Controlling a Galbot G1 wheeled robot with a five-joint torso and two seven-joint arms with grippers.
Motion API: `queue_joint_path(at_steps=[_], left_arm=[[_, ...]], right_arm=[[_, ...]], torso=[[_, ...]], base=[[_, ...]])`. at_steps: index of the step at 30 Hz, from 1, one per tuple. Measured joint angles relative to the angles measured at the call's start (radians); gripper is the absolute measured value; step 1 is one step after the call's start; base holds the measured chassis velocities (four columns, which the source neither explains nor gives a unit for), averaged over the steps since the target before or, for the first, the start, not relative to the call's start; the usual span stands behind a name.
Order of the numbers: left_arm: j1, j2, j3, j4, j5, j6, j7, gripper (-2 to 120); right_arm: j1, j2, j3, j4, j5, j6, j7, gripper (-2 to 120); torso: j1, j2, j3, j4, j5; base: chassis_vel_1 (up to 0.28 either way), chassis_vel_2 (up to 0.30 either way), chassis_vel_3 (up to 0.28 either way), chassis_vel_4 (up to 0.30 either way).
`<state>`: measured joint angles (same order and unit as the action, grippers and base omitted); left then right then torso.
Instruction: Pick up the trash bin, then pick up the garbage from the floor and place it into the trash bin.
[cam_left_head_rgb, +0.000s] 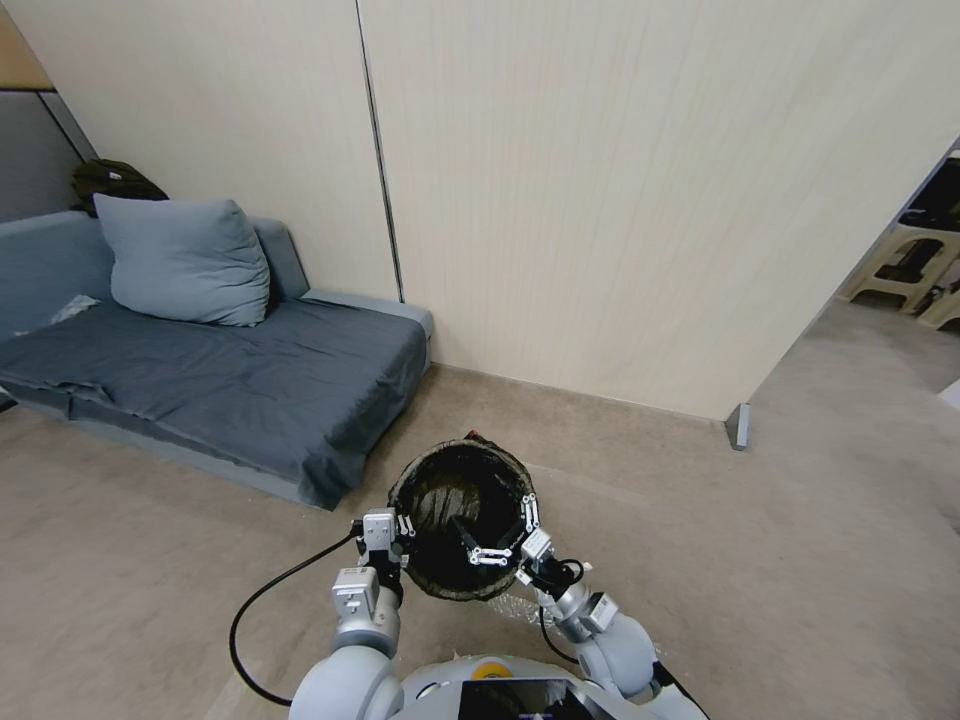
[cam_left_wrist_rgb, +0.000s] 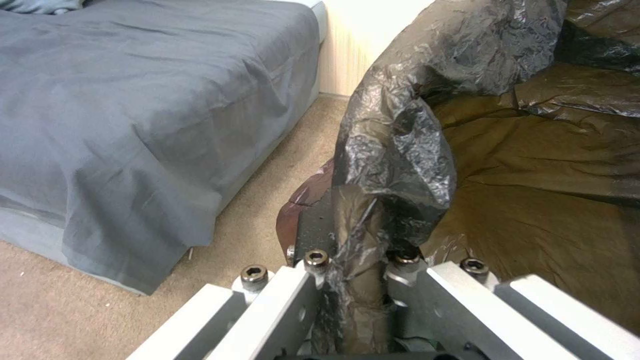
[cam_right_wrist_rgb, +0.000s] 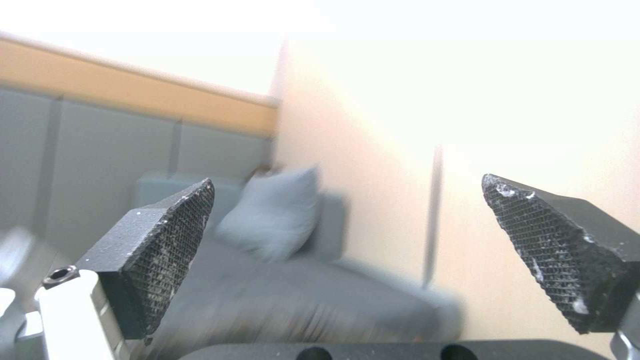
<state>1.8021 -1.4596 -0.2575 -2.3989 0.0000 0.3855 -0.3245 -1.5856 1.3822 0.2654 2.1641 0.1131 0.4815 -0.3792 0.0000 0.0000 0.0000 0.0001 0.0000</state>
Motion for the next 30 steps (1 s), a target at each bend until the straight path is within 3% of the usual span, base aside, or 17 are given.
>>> queue_joint_path(at_steps=[4,7,16,30], left_arm=[[0.000,0.000,0.000,0.003,0.001,0.000,0.000,0],[0.002,0.002,-0.008,0.006,0.001,-0.001,-0.002,0],[0.004,0.007,-0.026,0.005,-0.009,-0.008,-0.012,0],[0.002,0.010,-0.019,0.005,-0.016,-0.016,-0.013,0]], right_arm=[[-0.004,0.012,0.022,0.052,0.000,-0.005,0.029,100],[-0.018,0.041,0.105,0.109,-0.009,-0.009,0.104,100],[-0.135,0.130,0.268,0.053,-0.078,-0.055,0.341,100],[-0.154,0.164,0.309,-0.017,-0.082,-0.045,0.406,100]], torso=[[0.000,0.000,0.000,0.0001,0.0000],[0.000,0.000,0.000,0.0003,0.0000],[0.000,0.000,0.000,-0.0002,0.0001],[0.000,0.000,0.000,-0.0001,-0.0001]], base=[[0.000,0.000,0.000,0.000],[0.000,0.000,0.000,0.000],[0.000,0.000,0.000,0.000],[0.000,0.000,0.000,0.000]])
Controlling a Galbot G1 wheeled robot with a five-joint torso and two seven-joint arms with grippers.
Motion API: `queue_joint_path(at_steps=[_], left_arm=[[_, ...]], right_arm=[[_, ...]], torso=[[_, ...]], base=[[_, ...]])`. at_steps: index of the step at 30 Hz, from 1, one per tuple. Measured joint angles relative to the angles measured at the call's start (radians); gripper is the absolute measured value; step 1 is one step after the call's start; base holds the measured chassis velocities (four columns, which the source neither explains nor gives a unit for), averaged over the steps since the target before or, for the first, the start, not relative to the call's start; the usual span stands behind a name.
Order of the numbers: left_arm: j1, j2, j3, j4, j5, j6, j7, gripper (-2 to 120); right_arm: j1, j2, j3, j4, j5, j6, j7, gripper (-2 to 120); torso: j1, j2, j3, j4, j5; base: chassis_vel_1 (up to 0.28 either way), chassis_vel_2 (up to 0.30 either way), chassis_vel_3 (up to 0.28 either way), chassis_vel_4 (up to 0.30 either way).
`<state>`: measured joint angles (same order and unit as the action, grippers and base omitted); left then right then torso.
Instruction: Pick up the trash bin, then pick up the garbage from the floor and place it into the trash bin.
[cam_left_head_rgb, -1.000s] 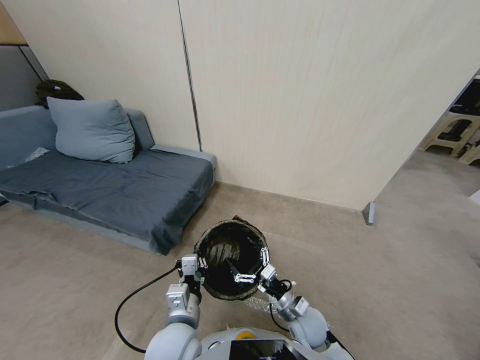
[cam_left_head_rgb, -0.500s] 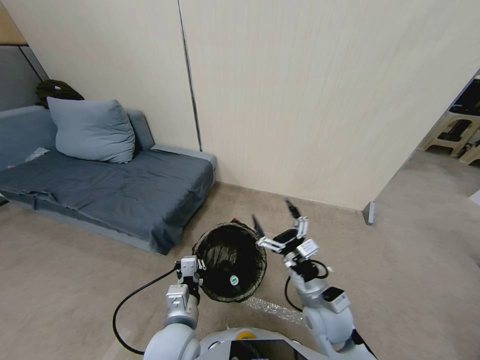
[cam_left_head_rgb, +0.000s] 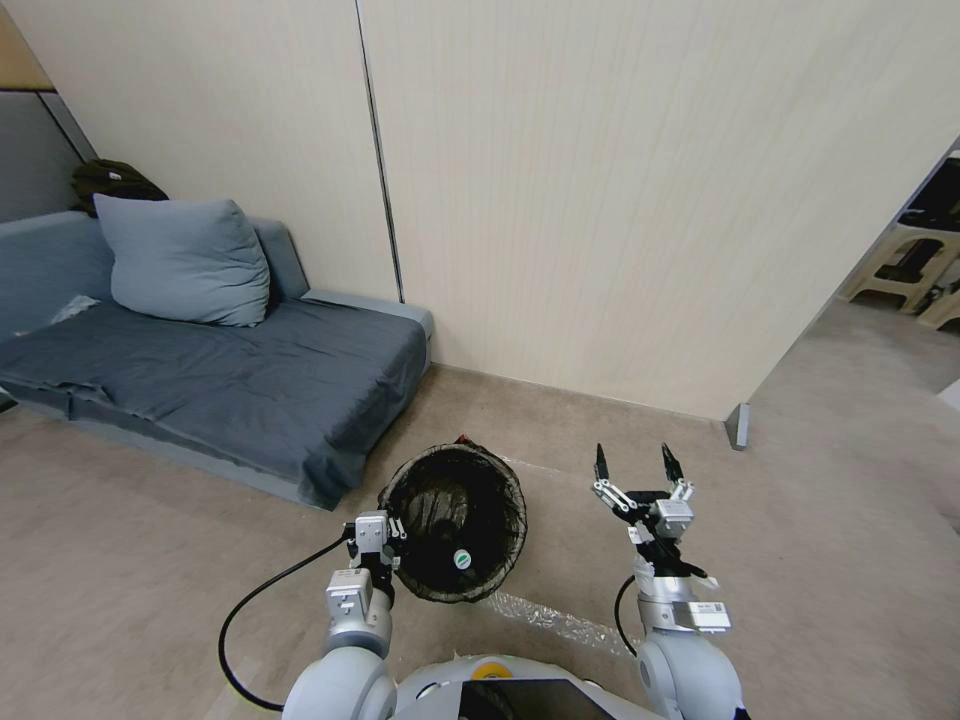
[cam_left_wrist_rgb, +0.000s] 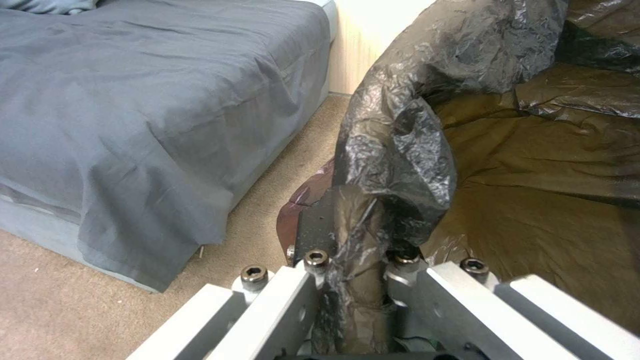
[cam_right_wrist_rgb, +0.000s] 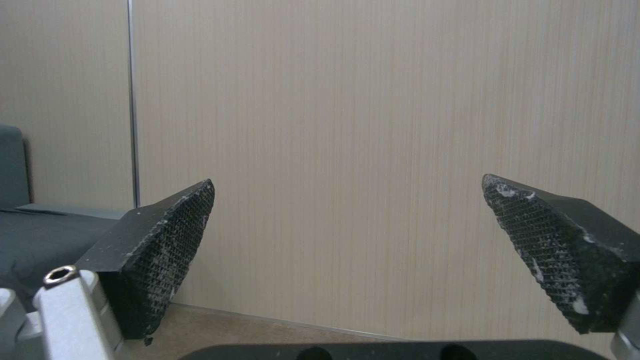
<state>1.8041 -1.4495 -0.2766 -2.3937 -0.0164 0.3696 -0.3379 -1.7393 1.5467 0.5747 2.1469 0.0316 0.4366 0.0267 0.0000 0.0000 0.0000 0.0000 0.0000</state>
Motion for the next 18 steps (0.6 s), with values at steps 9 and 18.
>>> queue_joint_path(at_steps=[9,18], left_arm=[[0.004,-0.001,-0.001,-0.008,0.000,0.005,0.000,0],[0.014,-0.002,-0.002,-0.017,0.003,0.014,-0.001,0]], right_arm=[[0.010,0.000,0.001,-0.009,-0.001,0.000,0.003,100],[0.032,-0.003,0.007,-0.014,0.000,-0.004,0.004,100]], torso=[[0.000,0.000,0.000,-0.0001,0.0001],[0.000,0.000,0.000,0.0000,0.0001]], base=[[0.000,0.000,0.000,0.000],[0.029,0.031,0.033,0.030]])
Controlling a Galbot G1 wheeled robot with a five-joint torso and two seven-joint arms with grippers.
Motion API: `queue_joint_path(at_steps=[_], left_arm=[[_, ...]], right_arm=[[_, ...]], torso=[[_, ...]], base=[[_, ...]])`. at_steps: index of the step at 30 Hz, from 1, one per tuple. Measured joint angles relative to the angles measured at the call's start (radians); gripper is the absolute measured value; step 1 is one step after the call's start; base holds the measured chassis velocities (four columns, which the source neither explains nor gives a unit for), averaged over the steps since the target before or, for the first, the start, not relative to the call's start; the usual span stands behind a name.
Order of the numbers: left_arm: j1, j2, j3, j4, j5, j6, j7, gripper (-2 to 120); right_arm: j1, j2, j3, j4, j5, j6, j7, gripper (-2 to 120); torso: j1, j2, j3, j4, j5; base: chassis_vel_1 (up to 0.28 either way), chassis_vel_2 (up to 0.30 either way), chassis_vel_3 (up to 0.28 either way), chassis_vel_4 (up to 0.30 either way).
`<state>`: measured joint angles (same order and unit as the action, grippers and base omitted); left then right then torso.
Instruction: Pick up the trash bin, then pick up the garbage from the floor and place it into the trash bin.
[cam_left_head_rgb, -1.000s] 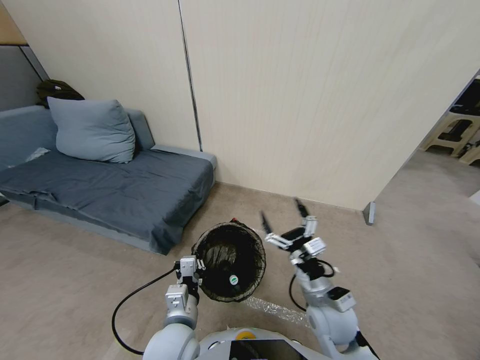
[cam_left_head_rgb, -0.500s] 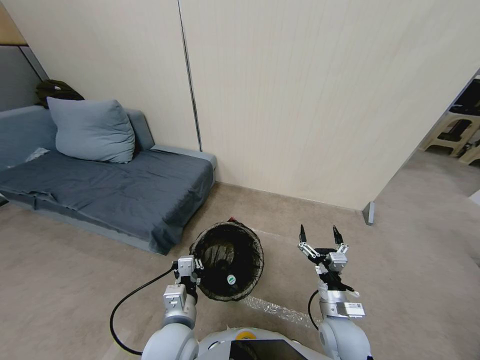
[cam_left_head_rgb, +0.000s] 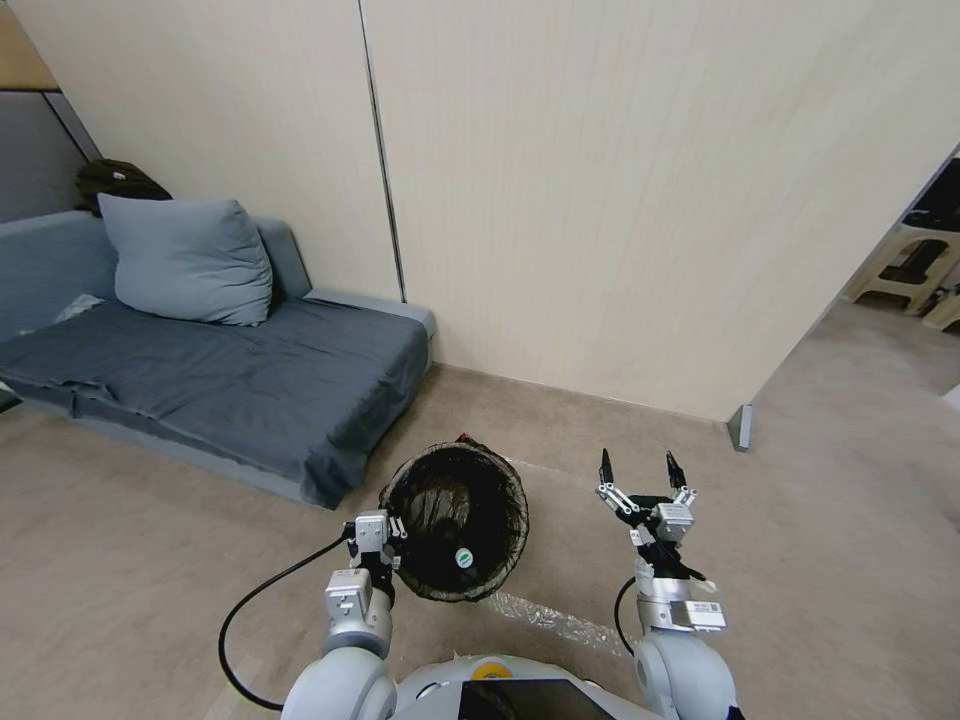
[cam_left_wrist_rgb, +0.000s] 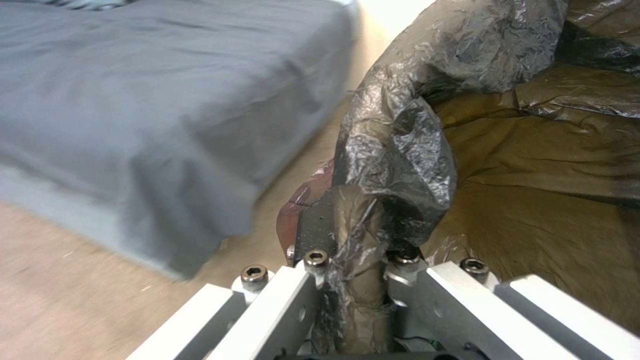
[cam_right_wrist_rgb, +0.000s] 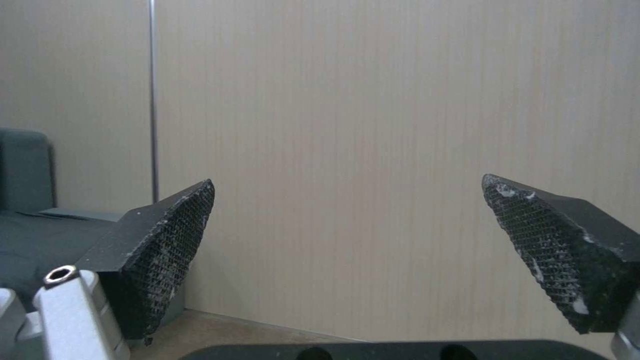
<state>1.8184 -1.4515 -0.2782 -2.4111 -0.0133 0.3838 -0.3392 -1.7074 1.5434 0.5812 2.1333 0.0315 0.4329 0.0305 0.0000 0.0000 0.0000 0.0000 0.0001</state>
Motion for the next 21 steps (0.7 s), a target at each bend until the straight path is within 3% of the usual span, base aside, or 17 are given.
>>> queue_joint_path(at_steps=[21], left_arm=[[0.013,0.001,0.004,-0.003,0.002,0.009,-0.002,0]], right_arm=[[0.038,0.004,-0.017,0.012,0.019,-0.019,0.003,100]], torso=[[0.000,0.000,0.000,0.0001,0.0000]], base=[[0.108,0.106,0.113,0.103]])
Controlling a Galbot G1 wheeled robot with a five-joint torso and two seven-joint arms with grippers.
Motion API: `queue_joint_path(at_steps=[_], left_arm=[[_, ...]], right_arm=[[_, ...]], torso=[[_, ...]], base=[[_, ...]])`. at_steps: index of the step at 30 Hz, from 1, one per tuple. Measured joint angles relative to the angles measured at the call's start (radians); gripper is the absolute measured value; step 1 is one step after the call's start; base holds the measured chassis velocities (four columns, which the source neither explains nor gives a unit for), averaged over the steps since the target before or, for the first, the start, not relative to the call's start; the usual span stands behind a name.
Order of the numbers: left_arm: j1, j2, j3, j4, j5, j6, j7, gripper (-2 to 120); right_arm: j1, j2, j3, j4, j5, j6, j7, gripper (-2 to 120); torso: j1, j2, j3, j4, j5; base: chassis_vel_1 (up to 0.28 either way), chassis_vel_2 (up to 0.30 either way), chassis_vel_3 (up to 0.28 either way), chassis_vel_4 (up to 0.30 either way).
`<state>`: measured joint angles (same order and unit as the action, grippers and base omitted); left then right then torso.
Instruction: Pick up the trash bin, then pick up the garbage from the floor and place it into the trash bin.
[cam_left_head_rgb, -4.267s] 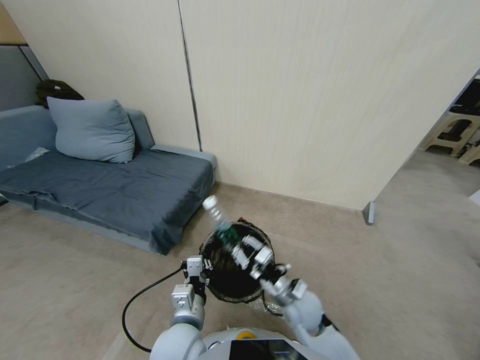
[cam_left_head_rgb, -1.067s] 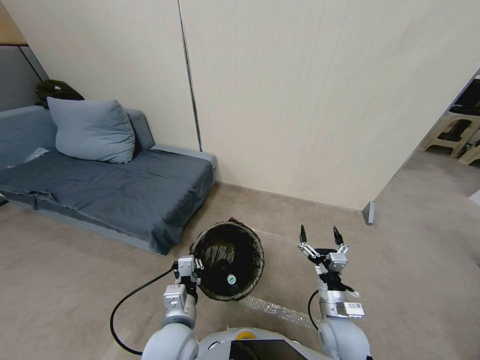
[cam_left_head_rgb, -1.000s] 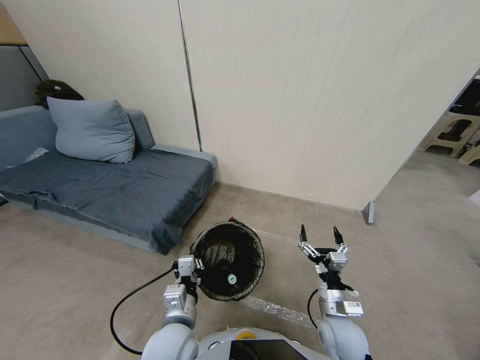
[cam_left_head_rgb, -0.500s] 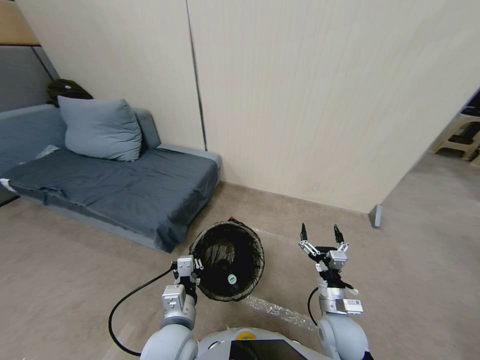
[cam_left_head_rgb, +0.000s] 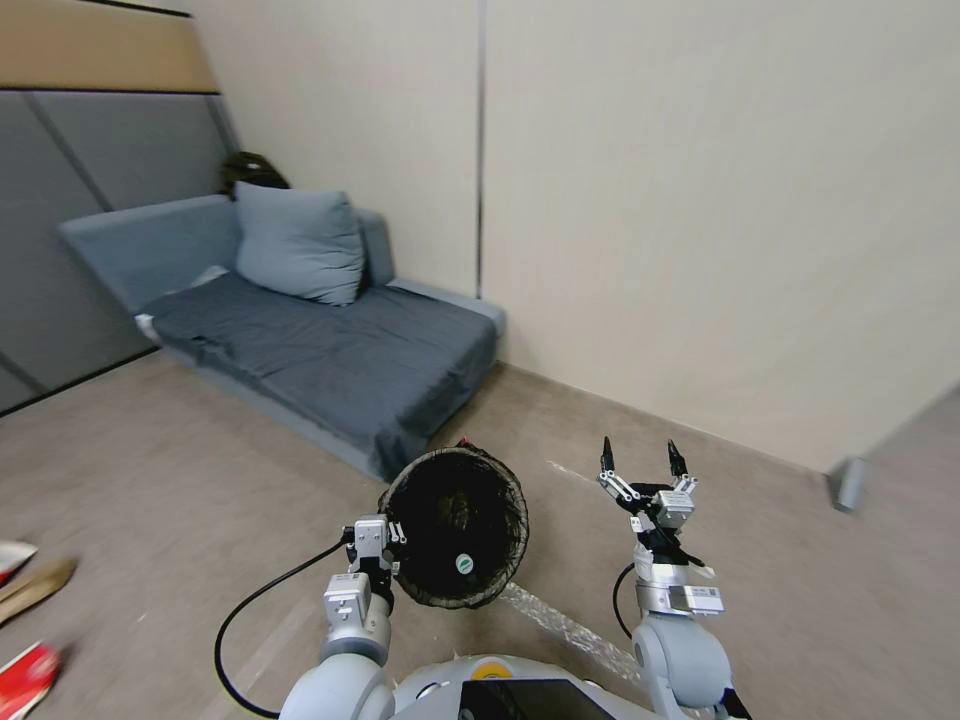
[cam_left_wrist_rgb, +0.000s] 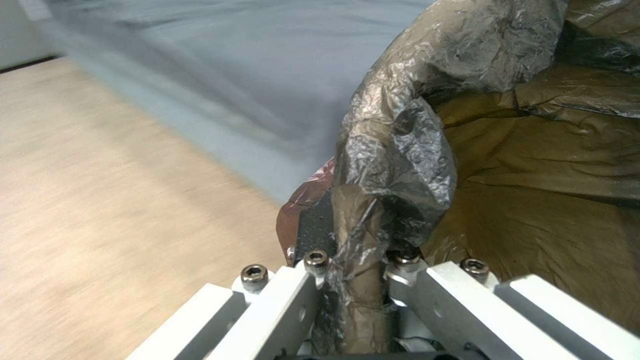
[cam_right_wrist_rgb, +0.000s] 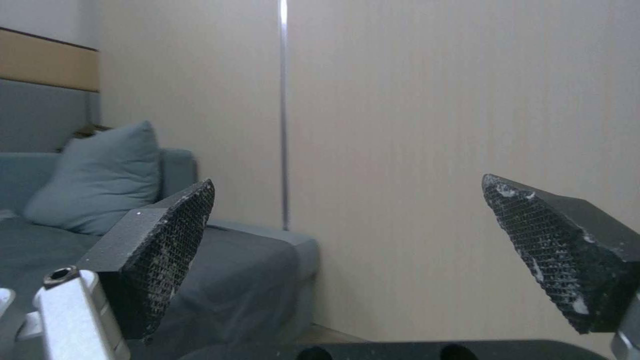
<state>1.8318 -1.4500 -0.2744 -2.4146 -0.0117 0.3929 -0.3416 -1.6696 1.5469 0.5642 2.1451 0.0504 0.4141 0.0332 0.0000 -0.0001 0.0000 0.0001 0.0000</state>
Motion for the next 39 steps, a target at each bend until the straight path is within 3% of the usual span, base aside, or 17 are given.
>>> queue_joint_path(at_steps=[14,39], left_arm=[[-0.004,-0.001,0.000,0.004,-0.003,0.011,-0.006,0],[-0.001,0.001,0.001,-0.001,-0.002,0.011,-0.006,0]], right_arm=[[0.003,0.014,-0.014,-0.003,-0.021,0.035,0.002,100],[0.009,0.015,-0.013,-0.009,-0.029,0.019,-0.001,100]], torso=[[0.000,0.000,0.000,-0.0001,-0.0001],[0.000,0.000,0.000,-0.0002,-0.0001]], base=[[0.130,0.129,0.129,0.120],[0.127,0.124,0.125,0.126]])
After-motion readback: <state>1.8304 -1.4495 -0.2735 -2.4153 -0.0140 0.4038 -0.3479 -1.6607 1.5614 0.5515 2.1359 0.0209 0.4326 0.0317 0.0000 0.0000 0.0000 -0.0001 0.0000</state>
